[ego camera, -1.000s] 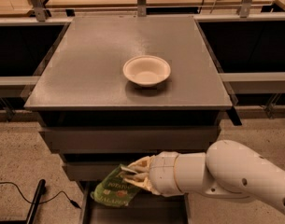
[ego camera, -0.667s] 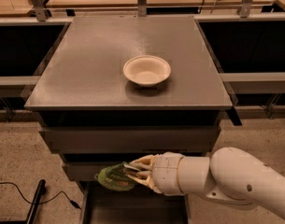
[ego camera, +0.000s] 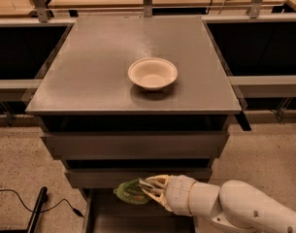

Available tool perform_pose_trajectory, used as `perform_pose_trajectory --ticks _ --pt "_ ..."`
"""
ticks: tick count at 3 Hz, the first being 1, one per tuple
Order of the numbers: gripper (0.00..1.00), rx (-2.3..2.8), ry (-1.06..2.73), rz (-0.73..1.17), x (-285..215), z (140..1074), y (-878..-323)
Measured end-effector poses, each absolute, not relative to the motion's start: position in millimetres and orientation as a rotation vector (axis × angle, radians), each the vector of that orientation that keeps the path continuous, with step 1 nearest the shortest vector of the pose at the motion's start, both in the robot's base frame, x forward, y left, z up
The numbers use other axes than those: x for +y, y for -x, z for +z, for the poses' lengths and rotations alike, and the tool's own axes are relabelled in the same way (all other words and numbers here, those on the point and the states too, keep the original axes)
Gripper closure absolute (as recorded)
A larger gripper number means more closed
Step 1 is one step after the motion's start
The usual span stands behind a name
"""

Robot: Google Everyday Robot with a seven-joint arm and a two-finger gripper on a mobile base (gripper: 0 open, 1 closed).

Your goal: Place green jalapeno chip bag into bottom drawer

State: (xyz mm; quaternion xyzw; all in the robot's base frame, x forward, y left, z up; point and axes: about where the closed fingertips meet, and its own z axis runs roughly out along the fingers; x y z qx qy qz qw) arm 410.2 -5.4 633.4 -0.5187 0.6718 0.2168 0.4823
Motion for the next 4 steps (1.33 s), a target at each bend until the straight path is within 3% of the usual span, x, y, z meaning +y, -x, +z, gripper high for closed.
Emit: perform_pose_trajectory --ticks 3,4 --pt "1.00 1.726 1.123 0.523 -44.9 458.3 -397.2" --pt "1.00 1.726 1.123 0.523 -44.9 458.3 -397.2"
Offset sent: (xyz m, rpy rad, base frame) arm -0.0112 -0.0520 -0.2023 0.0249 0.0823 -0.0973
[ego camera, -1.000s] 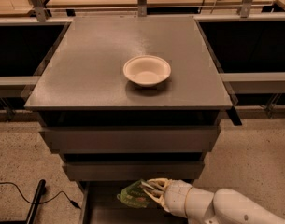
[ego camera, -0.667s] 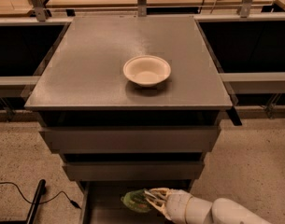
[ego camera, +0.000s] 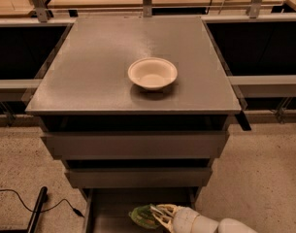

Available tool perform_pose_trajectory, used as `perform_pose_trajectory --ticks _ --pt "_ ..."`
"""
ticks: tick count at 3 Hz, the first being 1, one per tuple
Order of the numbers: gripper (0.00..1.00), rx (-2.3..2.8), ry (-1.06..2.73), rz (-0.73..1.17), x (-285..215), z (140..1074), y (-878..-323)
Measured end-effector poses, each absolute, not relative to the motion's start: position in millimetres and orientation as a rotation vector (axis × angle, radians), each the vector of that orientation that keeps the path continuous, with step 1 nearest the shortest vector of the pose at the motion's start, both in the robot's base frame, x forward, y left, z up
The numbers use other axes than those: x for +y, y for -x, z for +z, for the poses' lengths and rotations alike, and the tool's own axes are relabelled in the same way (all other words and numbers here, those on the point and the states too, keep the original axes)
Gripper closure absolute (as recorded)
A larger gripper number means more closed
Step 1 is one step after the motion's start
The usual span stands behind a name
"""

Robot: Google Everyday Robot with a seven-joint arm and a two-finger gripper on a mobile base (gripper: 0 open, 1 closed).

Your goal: Place green jalapeno chip bag into bottom drawer

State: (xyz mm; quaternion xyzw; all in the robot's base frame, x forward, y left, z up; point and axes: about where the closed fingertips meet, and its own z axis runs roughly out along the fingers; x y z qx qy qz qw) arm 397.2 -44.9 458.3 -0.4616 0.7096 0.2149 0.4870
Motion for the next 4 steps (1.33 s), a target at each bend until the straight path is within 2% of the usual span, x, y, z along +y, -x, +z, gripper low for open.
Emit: perform_pose_trajectory --ticks 3,4 --pt "1.00 1.655 1.035 0.418 -75.5 378.2 -471.3" --pt "0.82 1.694 1.101 0.478 -71.2 355.9 -479.1"
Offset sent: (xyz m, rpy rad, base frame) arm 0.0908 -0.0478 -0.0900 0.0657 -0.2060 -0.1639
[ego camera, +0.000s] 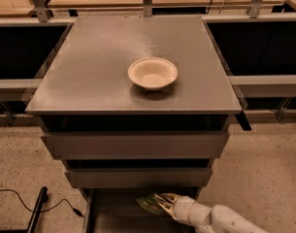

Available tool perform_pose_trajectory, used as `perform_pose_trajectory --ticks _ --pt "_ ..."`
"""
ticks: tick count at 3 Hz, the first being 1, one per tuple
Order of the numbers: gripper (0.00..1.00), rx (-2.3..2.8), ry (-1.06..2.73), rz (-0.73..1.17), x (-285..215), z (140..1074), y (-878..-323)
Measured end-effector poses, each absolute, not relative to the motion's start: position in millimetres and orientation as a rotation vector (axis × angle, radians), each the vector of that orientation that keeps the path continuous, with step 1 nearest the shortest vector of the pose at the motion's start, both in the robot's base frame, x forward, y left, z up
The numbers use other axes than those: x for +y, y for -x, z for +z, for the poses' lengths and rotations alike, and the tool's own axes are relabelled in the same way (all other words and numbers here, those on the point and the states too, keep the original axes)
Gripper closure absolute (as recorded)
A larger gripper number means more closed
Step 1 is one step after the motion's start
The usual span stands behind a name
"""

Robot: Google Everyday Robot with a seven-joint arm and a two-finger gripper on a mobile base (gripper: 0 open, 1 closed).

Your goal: Place green jalapeno chip bag into bottom drawer

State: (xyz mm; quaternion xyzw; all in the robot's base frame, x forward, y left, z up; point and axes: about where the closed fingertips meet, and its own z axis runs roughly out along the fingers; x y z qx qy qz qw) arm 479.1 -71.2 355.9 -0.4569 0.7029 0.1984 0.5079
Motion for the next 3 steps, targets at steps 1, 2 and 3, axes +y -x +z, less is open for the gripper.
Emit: perform_pose_trajectory --ticks 1,2,3 --pt "0.51 1.693 1.118 0.490 -64.9 351.7 -477.7" --pt "0.28 1.692 1.120 0.493 -63.2 351.5 -477.6" --pt "0.30 1.682 1.118 0.434 -62.0 358.6 -480.2"
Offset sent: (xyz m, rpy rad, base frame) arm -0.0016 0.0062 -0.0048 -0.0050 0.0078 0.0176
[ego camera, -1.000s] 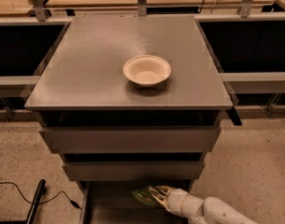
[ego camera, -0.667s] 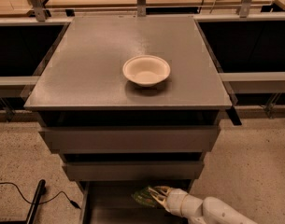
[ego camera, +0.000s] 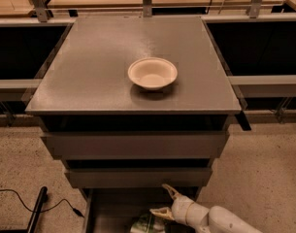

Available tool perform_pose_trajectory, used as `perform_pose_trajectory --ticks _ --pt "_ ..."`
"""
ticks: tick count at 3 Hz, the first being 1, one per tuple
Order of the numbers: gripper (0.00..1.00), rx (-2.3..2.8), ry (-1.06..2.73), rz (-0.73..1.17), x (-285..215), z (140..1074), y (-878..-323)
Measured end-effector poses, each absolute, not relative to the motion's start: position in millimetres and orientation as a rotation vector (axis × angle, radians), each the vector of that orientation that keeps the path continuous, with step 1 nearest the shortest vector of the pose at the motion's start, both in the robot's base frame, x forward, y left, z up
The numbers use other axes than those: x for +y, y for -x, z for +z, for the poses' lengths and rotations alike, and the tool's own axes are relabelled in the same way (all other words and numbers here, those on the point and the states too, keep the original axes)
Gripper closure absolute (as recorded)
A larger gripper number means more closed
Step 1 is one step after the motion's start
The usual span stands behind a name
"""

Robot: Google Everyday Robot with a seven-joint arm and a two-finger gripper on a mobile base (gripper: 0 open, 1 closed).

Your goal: Place green jalapeno chip bag into bottom drawer

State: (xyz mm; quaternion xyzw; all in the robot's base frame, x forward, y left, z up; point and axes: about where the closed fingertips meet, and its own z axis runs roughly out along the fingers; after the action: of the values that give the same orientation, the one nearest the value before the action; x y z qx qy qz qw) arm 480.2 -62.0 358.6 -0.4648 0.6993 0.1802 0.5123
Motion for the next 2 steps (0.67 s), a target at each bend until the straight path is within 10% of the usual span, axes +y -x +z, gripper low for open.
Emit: perform_pose_trajectory --ticks 1,2 --pt "0.53 1.688 1.142 0.368 -67.5 350.9 -468.8" --pt "0.55 1.699 1.173 0.355 -78.4 346.5 -461.1"
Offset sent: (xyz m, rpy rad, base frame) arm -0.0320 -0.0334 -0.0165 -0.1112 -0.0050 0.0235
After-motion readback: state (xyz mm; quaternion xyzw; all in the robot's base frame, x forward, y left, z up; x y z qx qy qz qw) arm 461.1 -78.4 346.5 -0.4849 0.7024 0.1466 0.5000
